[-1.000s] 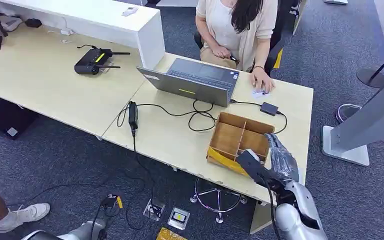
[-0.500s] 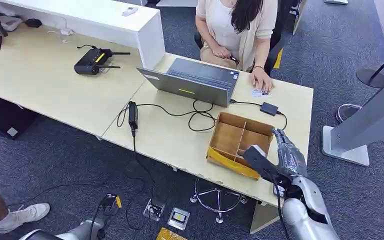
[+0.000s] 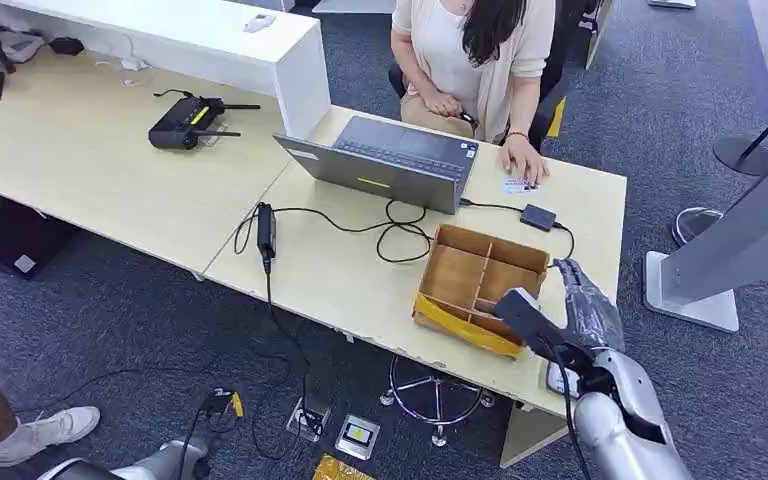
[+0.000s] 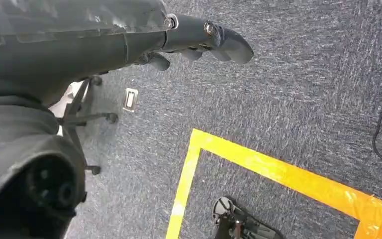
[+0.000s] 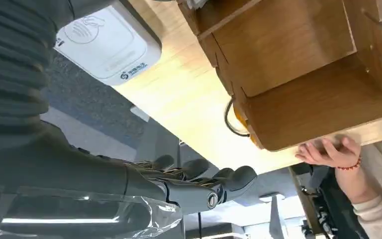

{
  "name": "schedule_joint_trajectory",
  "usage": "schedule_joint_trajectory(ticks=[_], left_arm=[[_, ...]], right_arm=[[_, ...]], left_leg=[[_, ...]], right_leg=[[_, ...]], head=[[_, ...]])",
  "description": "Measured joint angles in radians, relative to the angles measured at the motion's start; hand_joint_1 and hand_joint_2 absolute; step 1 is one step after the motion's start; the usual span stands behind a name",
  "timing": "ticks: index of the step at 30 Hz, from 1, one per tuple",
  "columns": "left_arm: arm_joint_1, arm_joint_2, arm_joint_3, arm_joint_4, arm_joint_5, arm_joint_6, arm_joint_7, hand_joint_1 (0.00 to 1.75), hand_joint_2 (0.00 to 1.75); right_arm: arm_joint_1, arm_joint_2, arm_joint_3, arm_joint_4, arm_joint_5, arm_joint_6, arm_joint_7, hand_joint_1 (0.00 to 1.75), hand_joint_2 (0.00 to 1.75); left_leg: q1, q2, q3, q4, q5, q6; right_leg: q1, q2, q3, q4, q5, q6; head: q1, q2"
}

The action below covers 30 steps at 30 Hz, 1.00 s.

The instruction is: Pass the card to the sensor for recognition and then transmit it.

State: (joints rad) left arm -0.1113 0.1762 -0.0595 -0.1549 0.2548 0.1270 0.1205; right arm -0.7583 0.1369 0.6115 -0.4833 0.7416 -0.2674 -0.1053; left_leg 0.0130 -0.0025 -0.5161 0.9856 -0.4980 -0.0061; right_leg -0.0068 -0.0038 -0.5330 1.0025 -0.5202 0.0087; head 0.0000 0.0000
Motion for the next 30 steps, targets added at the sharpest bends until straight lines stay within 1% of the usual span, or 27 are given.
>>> schedule_joint_trajectory(ticks=[7, 30], left_arm=[[0.000, 0.001, -0.004, 0.000, 0.000, 0.000, 0.000, 0.00, 0.00], [0.001, 0.001, -0.017, 0.000, 0.008, 0.000, -0.002, 0.00, 0.00]], right_arm=[[-0.015, -0.003, 0.000, 0.022, -0.002, 0.006, 0.000, 0.00, 1.75], [-0.007, -0.010, 0.000, 0.064, -0.018, 0.012, -0.009, 0.00, 1.75]], left_leg=[[0.000, 0.000, 0.000, 0.000, 0.000, 0.000], [0.000, 0.000, 0.000, 0.000, 0.000, 0.000]], right_leg=[[0.000, 0.000, 0.000, 0.000, 0.000, 0.000], [0.000, 0.000, 0.000, 0.000, 0.000, 0.000]], head=[[0.000, 0.000], [0.000, 0.000]])
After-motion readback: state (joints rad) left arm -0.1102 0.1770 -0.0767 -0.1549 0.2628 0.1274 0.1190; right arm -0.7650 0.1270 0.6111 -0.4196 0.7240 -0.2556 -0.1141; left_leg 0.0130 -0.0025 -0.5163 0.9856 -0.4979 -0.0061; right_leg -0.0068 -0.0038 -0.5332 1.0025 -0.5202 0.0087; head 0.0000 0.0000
